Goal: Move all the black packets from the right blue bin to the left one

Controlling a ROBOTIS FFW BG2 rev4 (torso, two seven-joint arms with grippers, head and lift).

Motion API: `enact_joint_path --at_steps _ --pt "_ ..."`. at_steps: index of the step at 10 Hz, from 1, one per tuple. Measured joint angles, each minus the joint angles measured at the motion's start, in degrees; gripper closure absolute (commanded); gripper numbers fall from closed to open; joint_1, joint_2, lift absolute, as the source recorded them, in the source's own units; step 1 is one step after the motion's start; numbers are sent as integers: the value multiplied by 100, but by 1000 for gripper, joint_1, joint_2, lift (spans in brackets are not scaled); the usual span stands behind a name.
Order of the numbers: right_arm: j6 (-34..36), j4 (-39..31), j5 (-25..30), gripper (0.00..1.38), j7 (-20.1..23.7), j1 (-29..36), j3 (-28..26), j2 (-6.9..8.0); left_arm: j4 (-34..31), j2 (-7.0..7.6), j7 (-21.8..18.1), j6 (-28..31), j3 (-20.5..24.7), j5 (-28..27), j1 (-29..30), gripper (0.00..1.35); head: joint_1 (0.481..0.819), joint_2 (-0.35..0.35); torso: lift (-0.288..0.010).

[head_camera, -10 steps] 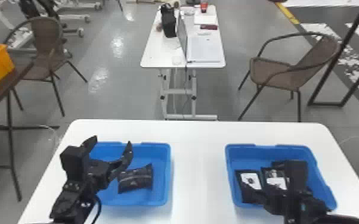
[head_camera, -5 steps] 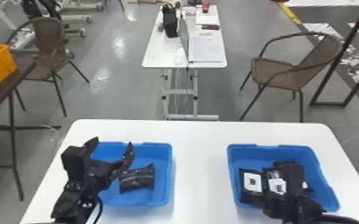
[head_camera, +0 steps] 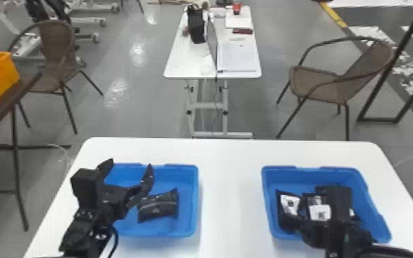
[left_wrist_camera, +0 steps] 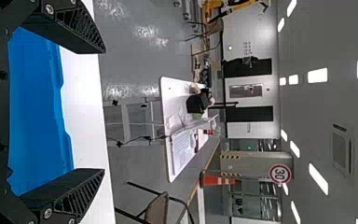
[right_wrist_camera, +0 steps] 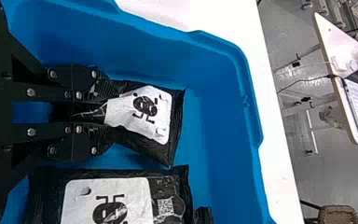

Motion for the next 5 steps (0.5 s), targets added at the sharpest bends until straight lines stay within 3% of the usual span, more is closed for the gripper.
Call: enact_joint_path --at_steps 3,5 --pt "-30 -542 -145 1153 3 212 -11 -25 8 0 0 -22 -4 34 -8 117 695 52 0" --pt "-48 -1180 -146 1153 210 313 -8 -179 -20 0 -60 170 -3 373 -21 121 695 47 0"
